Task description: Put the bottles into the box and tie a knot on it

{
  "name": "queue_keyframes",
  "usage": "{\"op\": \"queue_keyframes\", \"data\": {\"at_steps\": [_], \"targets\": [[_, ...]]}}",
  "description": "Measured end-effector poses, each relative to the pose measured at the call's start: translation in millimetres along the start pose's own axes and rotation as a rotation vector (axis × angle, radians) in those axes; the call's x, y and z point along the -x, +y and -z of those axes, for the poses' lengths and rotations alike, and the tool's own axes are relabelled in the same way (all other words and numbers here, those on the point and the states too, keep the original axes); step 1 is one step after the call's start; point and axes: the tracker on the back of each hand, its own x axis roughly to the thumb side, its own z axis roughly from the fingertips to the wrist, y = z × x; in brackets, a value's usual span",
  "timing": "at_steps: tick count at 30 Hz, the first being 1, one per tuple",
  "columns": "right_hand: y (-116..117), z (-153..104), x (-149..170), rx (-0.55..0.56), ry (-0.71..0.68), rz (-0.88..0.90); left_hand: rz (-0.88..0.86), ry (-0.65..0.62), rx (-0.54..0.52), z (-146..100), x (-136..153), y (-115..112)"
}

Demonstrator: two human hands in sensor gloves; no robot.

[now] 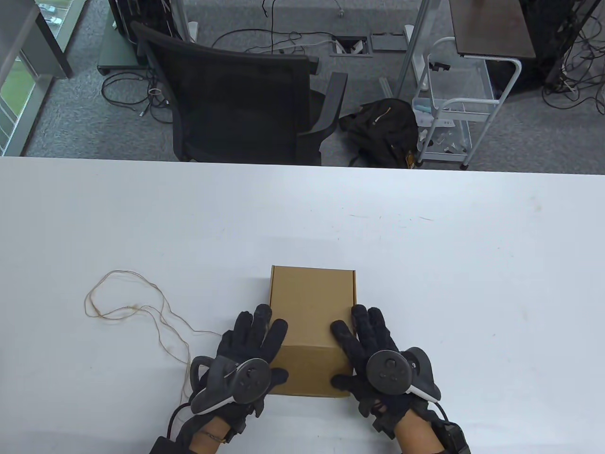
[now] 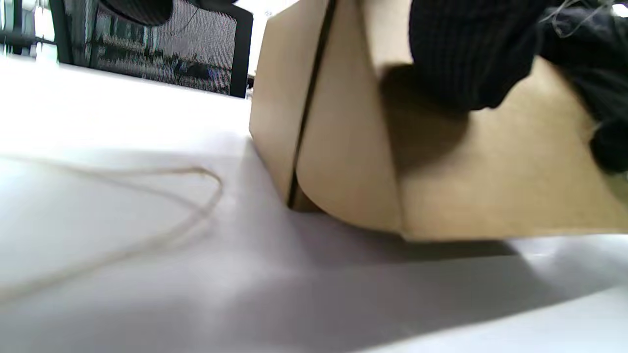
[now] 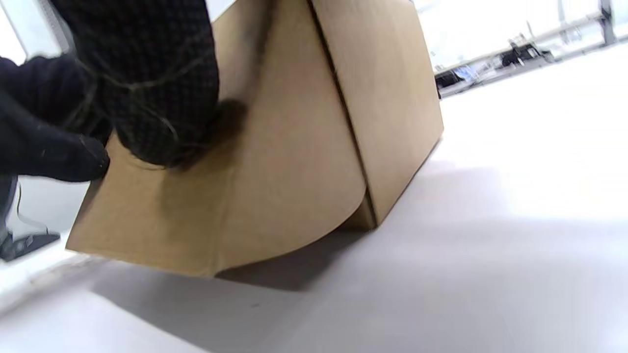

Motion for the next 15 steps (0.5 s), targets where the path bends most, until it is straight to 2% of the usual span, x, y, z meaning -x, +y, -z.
{"op": "queue_keyframes", "data": {"at_steps": [5,10,13,15], "targets": [[4,7,-11,0.021,-0.092,-0.148,0.119,-0.061,-0.080,6,-5,4],[4,9,-13,0.057,-0.163,-0.221,0.330,-0.121,-0.170,10,-11,11],[3,8,-17,0.134,-0.193,-0.314,0.381,-0.139,-0.212,11,-13,10],[6,7,-22,0.207,-0.233,-0.443,0.459,-0.176,-0.248,11,-17,9]]}}
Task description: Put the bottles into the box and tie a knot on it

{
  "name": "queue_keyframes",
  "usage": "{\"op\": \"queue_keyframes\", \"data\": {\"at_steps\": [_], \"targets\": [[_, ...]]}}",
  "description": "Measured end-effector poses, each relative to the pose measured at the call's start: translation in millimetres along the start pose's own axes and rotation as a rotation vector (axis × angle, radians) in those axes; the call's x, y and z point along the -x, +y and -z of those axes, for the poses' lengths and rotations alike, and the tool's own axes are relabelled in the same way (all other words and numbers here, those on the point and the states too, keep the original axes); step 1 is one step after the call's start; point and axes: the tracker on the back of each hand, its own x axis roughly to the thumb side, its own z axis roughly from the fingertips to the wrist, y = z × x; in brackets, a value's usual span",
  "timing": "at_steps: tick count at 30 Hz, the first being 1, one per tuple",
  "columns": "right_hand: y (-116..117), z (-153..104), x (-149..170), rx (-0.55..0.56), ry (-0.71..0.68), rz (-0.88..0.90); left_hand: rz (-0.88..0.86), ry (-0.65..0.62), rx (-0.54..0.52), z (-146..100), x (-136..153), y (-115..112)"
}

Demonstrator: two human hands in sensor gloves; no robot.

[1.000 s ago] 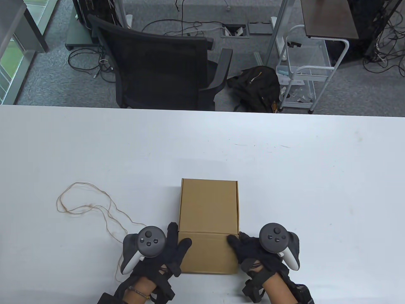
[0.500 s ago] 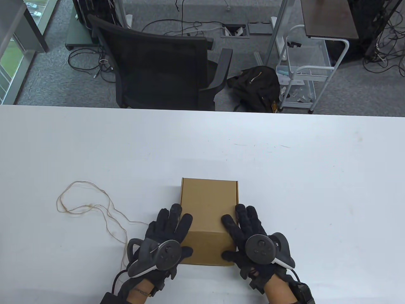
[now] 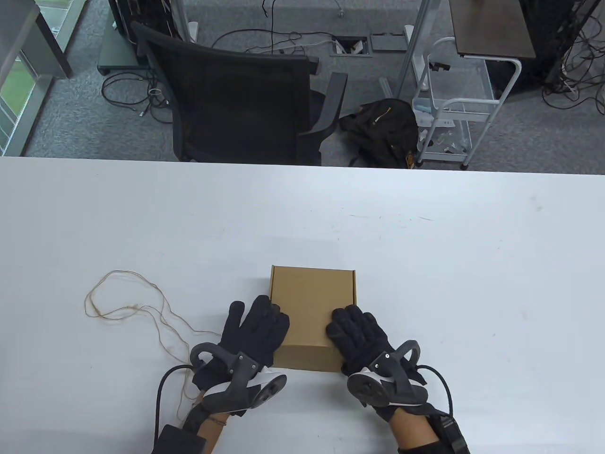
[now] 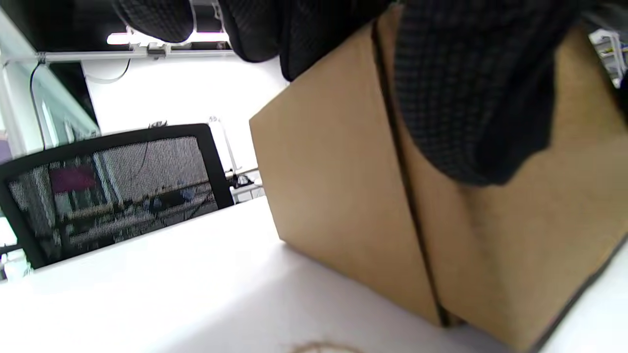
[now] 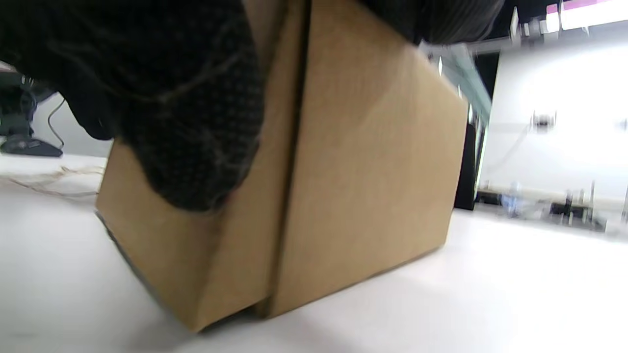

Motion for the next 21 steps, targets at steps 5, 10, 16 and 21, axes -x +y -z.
{"op": "queue_keyframes", "data": {"at_steps": [5,10,16,21], "targets": [[-1,0,-10,0.061,-0.064,-0.201,0.118,-0.065,-0.060,0,-6,1],[-12,11,-17,0.016,-0.047,-0.224,0.161,-0.082,-0.082,-1,-8,1],[-15,18,-21,0.005,0.047,-0.178,0.039,-0.049,-0.061,-2,2,1],[-10,7,-14,-0.078,0.102,-0.063,-0.122,-0.013,0.015,-8,19,1]]}}
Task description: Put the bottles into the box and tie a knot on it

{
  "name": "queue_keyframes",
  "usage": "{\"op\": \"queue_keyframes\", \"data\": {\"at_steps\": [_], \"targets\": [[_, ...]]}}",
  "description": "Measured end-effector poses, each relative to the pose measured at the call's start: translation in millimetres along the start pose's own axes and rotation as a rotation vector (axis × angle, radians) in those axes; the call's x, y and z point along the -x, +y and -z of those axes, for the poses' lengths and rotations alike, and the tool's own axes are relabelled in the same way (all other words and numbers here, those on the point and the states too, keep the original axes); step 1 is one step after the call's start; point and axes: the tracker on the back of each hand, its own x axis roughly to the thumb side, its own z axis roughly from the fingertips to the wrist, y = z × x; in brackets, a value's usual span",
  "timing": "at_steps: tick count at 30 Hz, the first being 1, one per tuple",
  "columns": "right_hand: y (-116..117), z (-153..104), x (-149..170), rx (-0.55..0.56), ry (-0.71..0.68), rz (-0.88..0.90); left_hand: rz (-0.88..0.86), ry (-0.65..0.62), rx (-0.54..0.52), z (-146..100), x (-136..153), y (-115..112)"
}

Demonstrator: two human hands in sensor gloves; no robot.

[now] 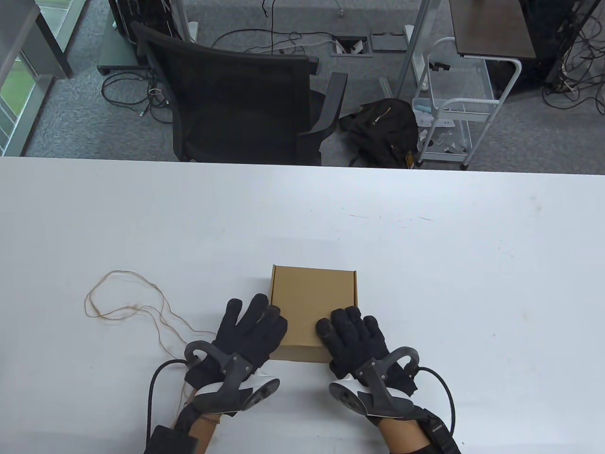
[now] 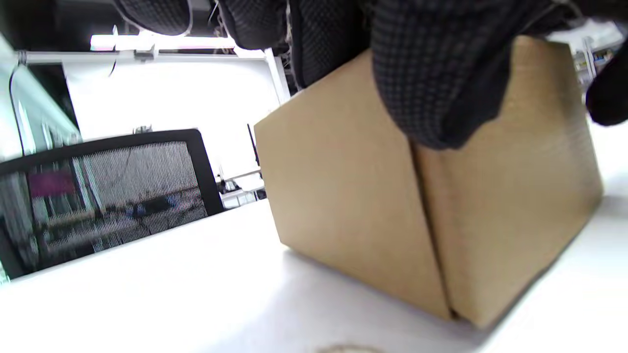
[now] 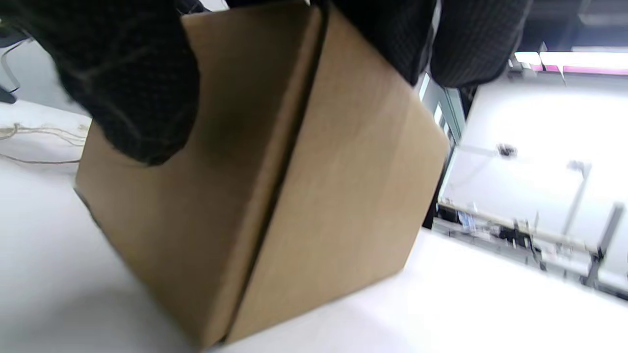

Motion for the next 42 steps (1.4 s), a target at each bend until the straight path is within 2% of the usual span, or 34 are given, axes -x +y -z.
{"op": "queue_keyframes", "data": {"at_steps": [6,9,13,15,18,20,21,22,23,24,26,28,30,31,32,34,37,42], "targets": [[9,-4,7,-0.053,0.006,0.111,-0.071,0.175,-0.002,-17,41,0],[10,-4,7,-0.061,0.004,0.131,-0.181,0.248,0.094,-22,53,-13],[11,-5,9,-0.067,0.017,0.193,-0.231,0.212,0.328,-13,46,-37],[11,-5,10,-0.071,0.017,0.202,-0.210,0.187,0.402,-7,40,-47],[11,-5,11,-0.069,0.016,0.211,-0.249,0.153,0.405,0,32,-58],[12,-6,12,-0.073,0.012,0.217,-0.144,0.133,0.443,1,29,-64],[13,-6,12,-0.074,0.011,0.217,-0.141,0.133,0.424,1,29,-64],[13,-6,13,-0.073,0.011,0.222,-0.151,0.148,0.353,0,29,-63],[13,-6,14,-0.070,0.012,0.228,-0.165,0.143,0.348,0,31,-61],[14,-7,15,-0.050,0.005,0.245,-0.198,0.141,0.345,-2,33,-53],[14,-7,15,-0.048,0.002,0.247,-0.236,0.152,0.263,-5,36,-39],[13,-7,15,-0.038,0.001,0.255,-0.265,0.146,0.183,-9,37,-21],[7,-7,15,0.010,-0.013,0.321,-0.310,0.122,0.052,-16,35,6],[7,-7,15,0.018,-0.012,0.335,-0.317,0.116,0.028,-17,34,10],[3,-7,14,0.049,-0.025,0.403,-0.336,0.098,-0.045,-21,30,24],[-3,-8,12,0.108,-0.056,0.495,-0.349,0.069,-0.121,-24,24,39],[-14,-9,6,0.189,-0.102,0.609,-0.367,0.029,-0.183,-25,11,49],[-27,-3,-11,0.218,-0.143,0.774,-0.427,-0.006,-0.233,-22,-5,55]]}}
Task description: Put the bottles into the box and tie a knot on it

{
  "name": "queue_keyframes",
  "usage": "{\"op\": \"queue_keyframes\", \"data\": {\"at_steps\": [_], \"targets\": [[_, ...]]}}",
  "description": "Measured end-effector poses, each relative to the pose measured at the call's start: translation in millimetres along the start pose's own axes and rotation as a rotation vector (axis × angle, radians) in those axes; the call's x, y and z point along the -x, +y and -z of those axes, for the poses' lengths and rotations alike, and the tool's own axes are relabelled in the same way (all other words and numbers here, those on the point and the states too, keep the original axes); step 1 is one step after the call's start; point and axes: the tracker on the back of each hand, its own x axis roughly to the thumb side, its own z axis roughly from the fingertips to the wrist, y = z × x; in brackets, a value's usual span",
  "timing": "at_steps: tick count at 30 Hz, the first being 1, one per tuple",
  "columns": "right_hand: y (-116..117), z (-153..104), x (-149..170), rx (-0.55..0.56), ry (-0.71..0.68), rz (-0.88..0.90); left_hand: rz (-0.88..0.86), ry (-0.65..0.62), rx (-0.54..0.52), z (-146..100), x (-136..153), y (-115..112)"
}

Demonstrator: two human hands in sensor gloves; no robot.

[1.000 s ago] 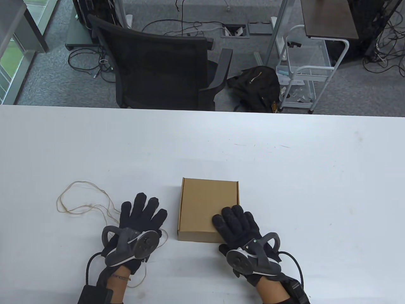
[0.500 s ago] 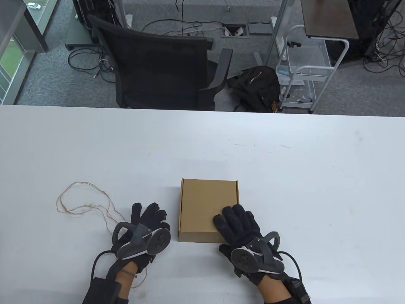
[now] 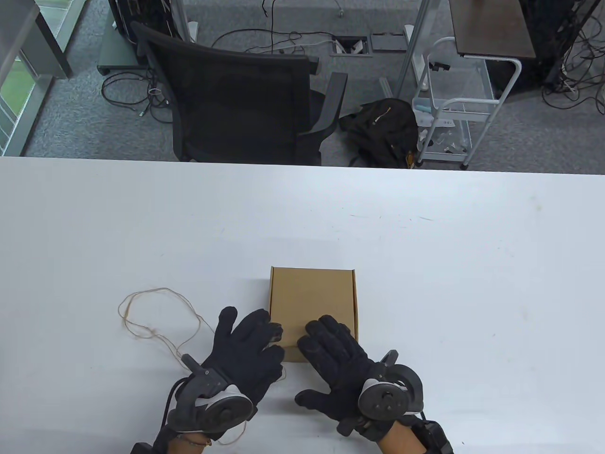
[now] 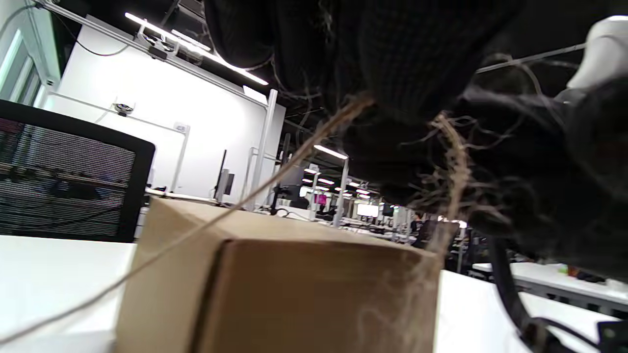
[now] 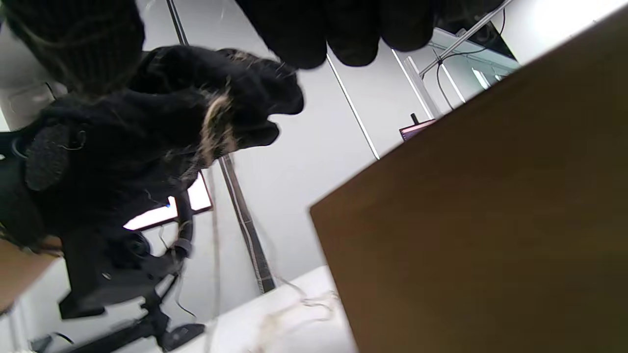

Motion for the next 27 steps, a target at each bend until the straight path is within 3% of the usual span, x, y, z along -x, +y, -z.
{"op": "queue_keyframes", "data": {"at_steps": [4,8,13,15,17,25,27], "targets": [[5,6,-12,0.036,0.027,0.089,-0.029,-0.019,-0.068,0,-9,3],[4,10,-15,0.083,0.117,0.208,-0.060,-0.018,-0.070,0,-12,3],[-5,6,-4,0.052,0.054,0.417,-0.039,0.058,-0.070,0,0,0],[-8,5,-2,-0.020,0.074,0.439,-0.010,0.078,-0.079,0,4,-1],[-12,3,0,-0.025,0.088,0.388,0.010,0.097,-0.084,1,8,-3],[-40,-5,-1,-0.053,0.186,-0.301,0.078,0.114,-0.083,1,20,-5],[-43,-7,-1,0.047,0.221,-0.418,0.086,0.112,-0.066,1,22,-7]]}}
